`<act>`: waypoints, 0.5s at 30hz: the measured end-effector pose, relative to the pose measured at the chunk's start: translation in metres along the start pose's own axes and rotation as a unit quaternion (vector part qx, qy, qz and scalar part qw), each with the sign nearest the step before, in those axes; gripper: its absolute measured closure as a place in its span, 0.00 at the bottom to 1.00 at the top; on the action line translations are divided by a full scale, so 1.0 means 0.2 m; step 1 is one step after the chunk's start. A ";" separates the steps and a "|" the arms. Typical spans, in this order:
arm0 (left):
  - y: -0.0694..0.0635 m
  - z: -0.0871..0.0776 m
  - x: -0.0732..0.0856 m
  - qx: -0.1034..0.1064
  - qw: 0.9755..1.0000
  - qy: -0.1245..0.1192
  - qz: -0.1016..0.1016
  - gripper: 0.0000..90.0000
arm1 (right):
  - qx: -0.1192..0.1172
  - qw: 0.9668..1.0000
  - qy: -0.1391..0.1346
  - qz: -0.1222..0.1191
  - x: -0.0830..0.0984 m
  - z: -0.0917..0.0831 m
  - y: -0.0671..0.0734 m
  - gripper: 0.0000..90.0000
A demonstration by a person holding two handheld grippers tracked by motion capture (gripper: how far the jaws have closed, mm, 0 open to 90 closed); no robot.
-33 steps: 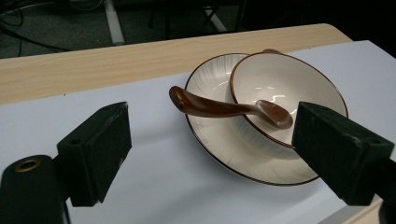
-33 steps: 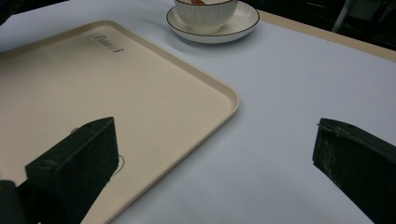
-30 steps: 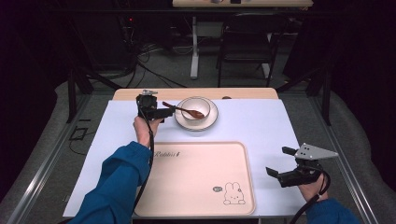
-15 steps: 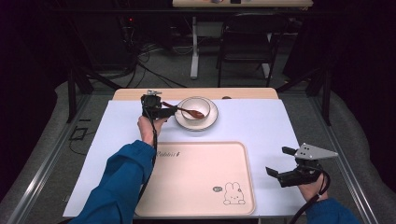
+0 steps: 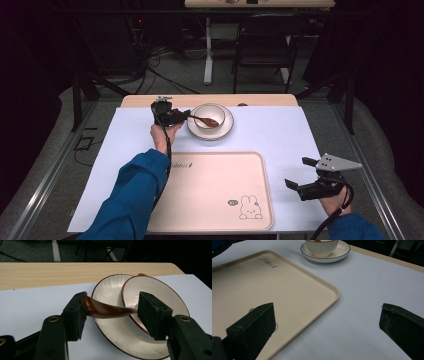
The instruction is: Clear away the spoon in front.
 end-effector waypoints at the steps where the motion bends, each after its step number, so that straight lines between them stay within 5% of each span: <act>1: 0.01 0.00 0.00 0.002 1.000 -0.002 -0.004 0.50 | 0.000 1.000 0.000 0.000 0.00 0.00 0.00 0.00; 15: 0.00 0.00 -0.01 0.018 0.999 -0.029 -0.011 0.66 | 0.002 1.000 0.002 -0.001 0.00 0.00 0.00 0.00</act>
Point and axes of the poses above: each handheld gripper's, and its own axes: z roughly forward along the jaws, x roughly out of its underside, y roughly to its left, the point moved 5 cm from there along z, roughly forward along the jaws, and after that the axes turned 8 degrees about -y, right-handed, at the moved point
